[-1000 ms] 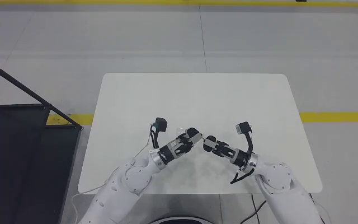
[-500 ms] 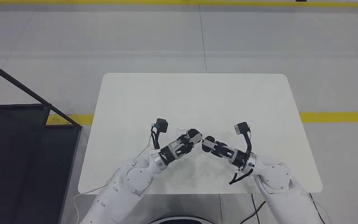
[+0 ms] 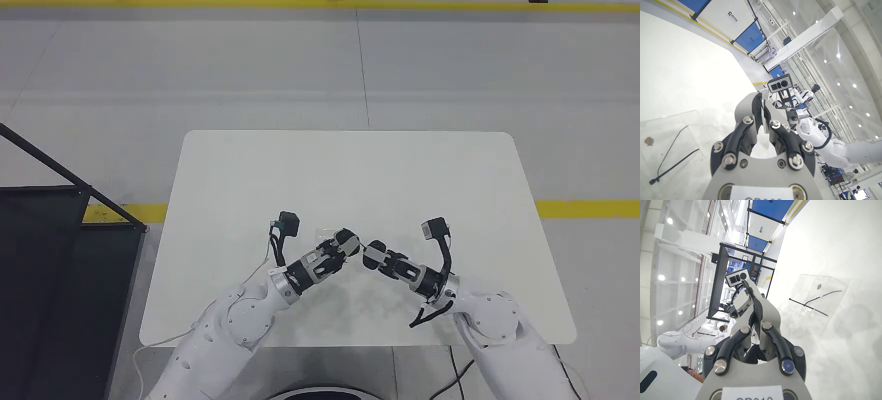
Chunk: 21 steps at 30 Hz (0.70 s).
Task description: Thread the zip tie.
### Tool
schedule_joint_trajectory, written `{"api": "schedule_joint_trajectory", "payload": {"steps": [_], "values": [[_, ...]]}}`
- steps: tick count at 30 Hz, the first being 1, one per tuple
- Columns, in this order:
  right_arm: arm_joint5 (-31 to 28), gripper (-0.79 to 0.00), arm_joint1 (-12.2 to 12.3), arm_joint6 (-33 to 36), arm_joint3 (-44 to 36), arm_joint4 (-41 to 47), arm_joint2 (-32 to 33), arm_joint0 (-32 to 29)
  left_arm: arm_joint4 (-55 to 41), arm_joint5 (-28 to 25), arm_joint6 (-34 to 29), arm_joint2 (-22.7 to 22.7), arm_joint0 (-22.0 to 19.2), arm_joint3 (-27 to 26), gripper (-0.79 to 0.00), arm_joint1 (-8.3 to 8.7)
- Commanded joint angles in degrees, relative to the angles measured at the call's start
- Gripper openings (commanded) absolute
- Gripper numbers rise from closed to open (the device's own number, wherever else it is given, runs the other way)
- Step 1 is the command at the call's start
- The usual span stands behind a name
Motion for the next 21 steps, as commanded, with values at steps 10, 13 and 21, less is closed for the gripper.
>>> {"api": "schedule_joint_trajectory", "payload": {"steps": [10, 13, 21], "values": [[0.22, -0.785, -0.05, 0.07, -0.04, 0.08, 0.14, -0.05, 0.08, -0.28, -0.29, -0.26, 0.06, 0.11, -0.603, -0.22], [0.23, -0.785, -0.06, 0.22, -0.07, 0.07, 0.14, -0.05, 0.12, -0.29, -0.35, -0.32, 0.09, 0.11, -0.613, -0.28], [0.31, -0.785, -0.11, 0.51, -0.13, -0.10, 0.04, 0.05, 0.36, -0.36, -0.36, -0.47, 0.13, 0.14, -0.650, -0.44]]}}
